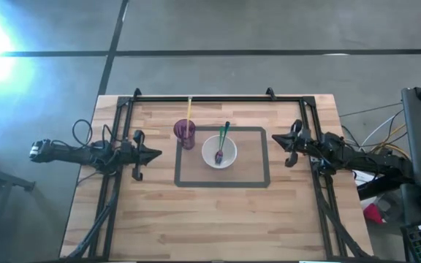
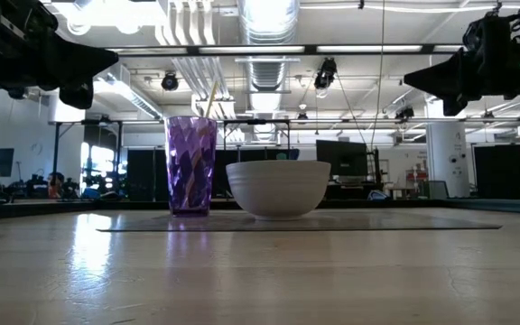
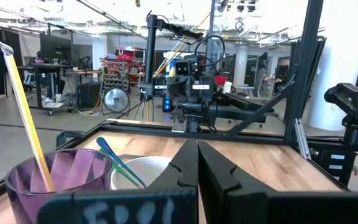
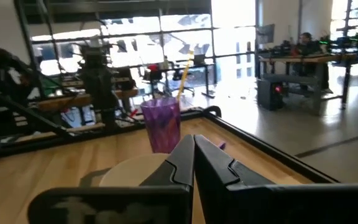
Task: Pick & Place Utensil
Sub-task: Return to Home Position
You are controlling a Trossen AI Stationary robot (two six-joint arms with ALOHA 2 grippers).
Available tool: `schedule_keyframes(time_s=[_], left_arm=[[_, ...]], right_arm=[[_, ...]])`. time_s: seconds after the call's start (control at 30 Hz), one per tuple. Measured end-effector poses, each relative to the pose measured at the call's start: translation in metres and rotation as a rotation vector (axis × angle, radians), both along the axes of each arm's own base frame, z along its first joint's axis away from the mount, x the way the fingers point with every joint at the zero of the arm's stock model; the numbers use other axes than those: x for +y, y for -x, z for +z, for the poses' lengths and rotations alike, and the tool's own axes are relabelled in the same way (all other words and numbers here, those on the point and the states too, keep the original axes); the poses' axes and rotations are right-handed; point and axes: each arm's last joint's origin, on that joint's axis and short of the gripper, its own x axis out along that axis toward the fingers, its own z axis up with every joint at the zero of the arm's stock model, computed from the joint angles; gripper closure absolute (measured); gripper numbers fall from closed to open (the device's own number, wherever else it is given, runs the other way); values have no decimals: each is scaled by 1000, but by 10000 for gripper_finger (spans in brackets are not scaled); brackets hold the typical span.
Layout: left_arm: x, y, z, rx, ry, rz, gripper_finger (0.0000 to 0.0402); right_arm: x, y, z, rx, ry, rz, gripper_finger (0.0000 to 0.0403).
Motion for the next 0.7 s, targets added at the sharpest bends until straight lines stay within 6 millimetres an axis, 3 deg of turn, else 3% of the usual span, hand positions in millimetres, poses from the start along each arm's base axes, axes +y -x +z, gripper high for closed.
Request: schedule_keyframes(time_s=[0.37, 0.7], left_arm=[[0, 0, 0, 0, 0, 0, 401], [0, 0, 0, 0, 0, 0, 401]], right_arm=[[3, 1, -2, 12, 6, 100, 394], [-1, 2, -14, 130, -40, -58, 394]])
